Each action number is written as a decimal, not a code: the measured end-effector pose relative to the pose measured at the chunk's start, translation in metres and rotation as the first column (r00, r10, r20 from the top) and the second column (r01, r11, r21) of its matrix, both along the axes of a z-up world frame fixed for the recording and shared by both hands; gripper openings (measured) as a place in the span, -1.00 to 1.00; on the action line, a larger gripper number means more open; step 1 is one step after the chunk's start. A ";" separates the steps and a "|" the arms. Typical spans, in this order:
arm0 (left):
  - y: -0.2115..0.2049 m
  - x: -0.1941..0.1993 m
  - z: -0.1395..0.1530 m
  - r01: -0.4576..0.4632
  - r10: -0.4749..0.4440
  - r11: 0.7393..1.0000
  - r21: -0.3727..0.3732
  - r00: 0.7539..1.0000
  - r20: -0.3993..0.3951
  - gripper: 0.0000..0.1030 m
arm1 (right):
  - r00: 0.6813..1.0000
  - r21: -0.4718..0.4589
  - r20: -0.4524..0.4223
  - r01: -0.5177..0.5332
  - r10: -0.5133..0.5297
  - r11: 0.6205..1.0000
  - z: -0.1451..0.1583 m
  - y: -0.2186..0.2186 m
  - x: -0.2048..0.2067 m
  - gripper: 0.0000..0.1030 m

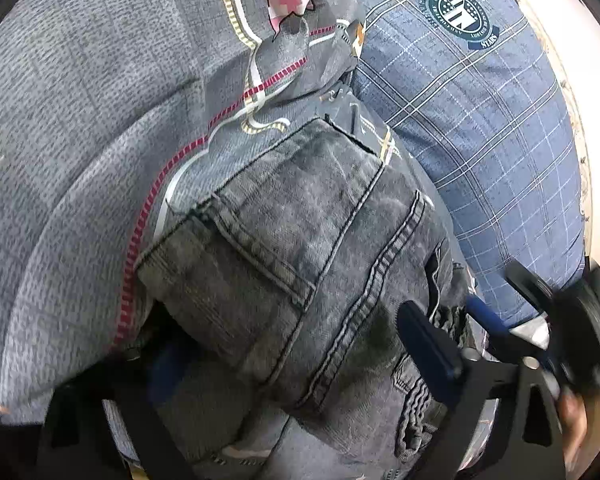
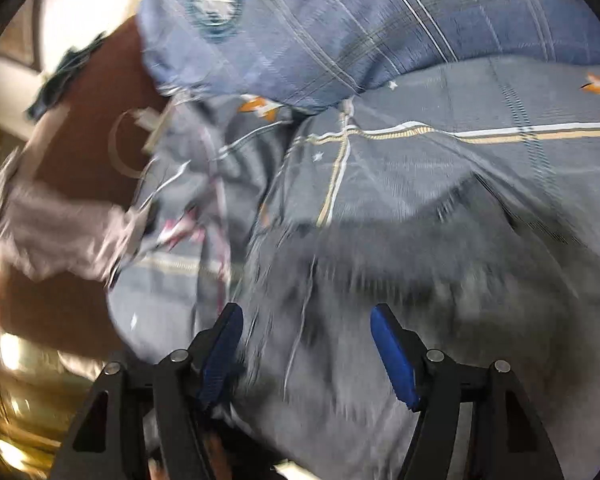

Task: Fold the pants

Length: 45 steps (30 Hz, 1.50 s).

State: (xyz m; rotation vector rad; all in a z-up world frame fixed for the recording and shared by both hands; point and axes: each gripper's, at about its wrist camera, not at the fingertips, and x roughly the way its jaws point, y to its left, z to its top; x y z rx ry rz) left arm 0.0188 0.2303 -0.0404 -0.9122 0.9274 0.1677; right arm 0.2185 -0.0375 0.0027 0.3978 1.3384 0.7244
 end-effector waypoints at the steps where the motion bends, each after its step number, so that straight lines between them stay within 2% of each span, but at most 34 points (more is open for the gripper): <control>1: 0.001 0.001 -0.001 -0.003 0.003 1.000 -0.002 1.000 -0.001 0.61 | 0.998 -0.040 -0.069 0.008 -0.011 0.999 -0.021 0.008 0.011 0.41; 2: 0.003 0.002 -0.002 -0.004 0.004 1.000 -0.001 1.000 -0.001 0.44 | 0.990 -0.063 -0.140 0.011 -0.020 0.998 -0.042 0.012 0.018 0.41; 3: 0.005 0.002 -0.002 -0.005 0.005 1.000 -0.001 1.000 0.001 0.33 | 0.992 -0.048 -0.119 0.034 -0.040 0.998 -0.043 0.011 0.019 0.41; 4: 0.007 0.001 -0.003 -0.003 0.003 1.000 -0.004 1.000 0.001 0.08 | 0.992 -0.058 -0.121 0.030 -0.037 0.998 -0.038 0.013 0.019 0.42; 5: 0.009 0.000 -0.006 -0.005 0.005 1.000 -0.009 1.000 -0.002 -0.07 | 0.992 -0.074 -0.123 0.020 -0.029 0.997 -0.033 0.015 0.018 0.42; 8: 0.016 -0.004 -0.009 -0.013 0.014 0.999 -0.040 1.000 0.011 -0.17 | 0.998 -0.071 -0.062 -0.004 0.000 0.997 -0.011 0.021 0.010 0.42; 10: 0.015 -0.003 -0.010 -0.019 0.019 0.999 -0.041 1.000 0.013 -0.18 | 1.000 -0.071 -0.030 0.005 -0.008 0.997 -0.010 0.026 0.009 0.42; 12: 0.014 -0.001 -0.010 -0.013 0.013 0.999 -0.032 1.000 0.011 -0.18 | 0.998 -0.143 -0.058 -0.025 0.017 0.989 -0.034 0.036 0.015 0.45; 13: 0.014 0.000 -0.009 -0.008 0.008 0.999 -0.034 1.000 0.014 -0.15 | 1.000 -0.128 -0.030 -0.007 0.004 0.992 -0.036 0.034 0.015 0.52; 14: 0.015 0.000 -0.011 -0.009 0.010 0.999 -0.046 1.000 0.018 -0.03 | 1.000 -0.122 -0.020 -0.004 0.002 0.993 -0.030 0.033 0.013 0.53; 16: 0.015 0.001 -0.012 -0.011 0.014 0.997 -0.078 0.999 0.041 0.12 | 0.999 -0.138 -0.031 -0.019 0.015 0.990 -0.027 0.031 0.010 0.54; 17: 0.014 0.003 -0.011 -0.013 0.016 0.997 -0.073 0.999 0.036 0.10 | 0.999 -0.122 -0.038 -0.006 0.001 0.992 -0.024 0.026 0.007 0.54; 18: 0.013 0.002 -0.009 -0.009 0.011 0.998 -0.056 0.999 0.032 0.08 | 0.999 -0.096 -0.038 0.000 -0.003 0.995 -0.019 0.019 0.003 0.53; 19: 0.012 0.002 -0.008 -0.012 0.013 0.999 -0.039 1.000 0.024 -0.28 | 0.999 -0.076 -0.033 -0.001 -0.002 0.997 -0.014 0.015 0.000 0.53; 20: 0.012 0.003 -0.008 -0.015 0.015 1.000 -0.021 1.000 0.012 -0.48 | 1.000 -0.047 -0.016 0.003 -0.003 0.999 -0.007 0.007 -0.007 0.54; 22: 0.012 0.003 -0.005 -0.015 0.015 1.000 -0.008 1.000 0.017 -0.64 | 1.000 -0.009 0.023 0.007 -0.007 1.000 0.008 -0.013 -0.021 0.53; 27: -0.006 0.002 0.030 -0.017 0.007 0.991 0.131 0.997 0.075 -0.74 | 0.993 0.052 0.075 0.083 -0.087 0.995 0.027 -0.085 -0.051 0.53; 29: -0.020 0.003 0.050 -0.007 -0.015 0.979 0.205 0.994 0.106 -0.75 | 0.989 0.058 0.082 0.121 -0.126 0.991 0.029 -0.111 -0.057 0.53; 31: -0.041 0.006 0.072 0.009 -0.052 0.954 0.298 0.989 0.139 -0.75 | 0.980 0.079 0.075 0.178 -0.184 0.981 0.024 -0.142 -0.062 0.53; 33: -0.073 0.009 0.097 0.039 -0.125 0.900 0.434 0.977 0.172 -0.75 | 0.967 0.111 0.061 0.239 -0.246 0.965 0.019 -0.175 -0.069 0.53; 34: -0.092 0.010 0.109 0.052 -0.165 0.864 0.501 0.969 0.184 -0.75 | 0.960 0.126 0.057 0.264 -0.273 0.956 0.019 -0.191 -0.073 0.53; 35: -0.120 0.011 0.121 0.082 -0.235 0.810 0.581 0.953 0.192 -0.75 | 0.953 0.142 0.051 0.288 -0.298 0.947 0.017 -0.204 -0.077 0.53; 36: -0.141 0.011 0.128 0.104 -0.285 0.770 0.630 0.939 0.193 -0.75 | 0.943 0.162 0.040 0.321 -0.331 0.933 0.013 -0.224 -0.083 0.53; 38: -0.196 0.007 0.139 0.153 -0.416 0.650 0.744 0.891 0.181 -0.75 | 0.927 0.185 0.027 0.364 -0.375 0.913 0.006 -0.250 -0.093 0.53; 40: -0.256 -0.003 0.138 0.202 -0.564 0.493 0.847 0.815 0.134 -0.75 | 0.904 0.209 0.013 0.415 -0.426 0.886 -0.002 -0.281 -0.104 0.53; 41: -0.291 -0.008 0.129 0.247 -0.647 0.380 0.892 0.760 0.065 -0.75 | 0.895 0.218 0.006 0.435 -0.447 0.874 -0.005 -0.292 -0.109 0.53; 42: -0.325 -0.013 0.112 0.295 -0.718 0.254 0.921 0.695 -0.024 -0.74 | 0.882 0.227 -0.006 0.460 -0.471 0.858 -0.011 -0.306 -0.115 0.53; 43: -0.354 -0.017 0.088 0.353 -0.768 0.139 0.925 0.629 -0.125 -0.69 | 0.864 0.233 -0.028 0.494 -0.502 0.838 -0.019 -0.323 -0.121 0.53; 44: -0.372 -0.017 0.066 0.416 -0.793 0.066 0.907 0.574 -0.205 -0.62 | 0.853 0.235 -0.045 0.515 -0.521 0.824 -0.025 -0.333 -0.125 0.53; 45: -0.385 -0.015 0.037 0.514 -0.808 0.021 0.857 0.514 -0.288 -0.59 | 0.839 0.239 -0.064 0.538 -0.540 0.808 -0.031 -0.343 -0.129 0.53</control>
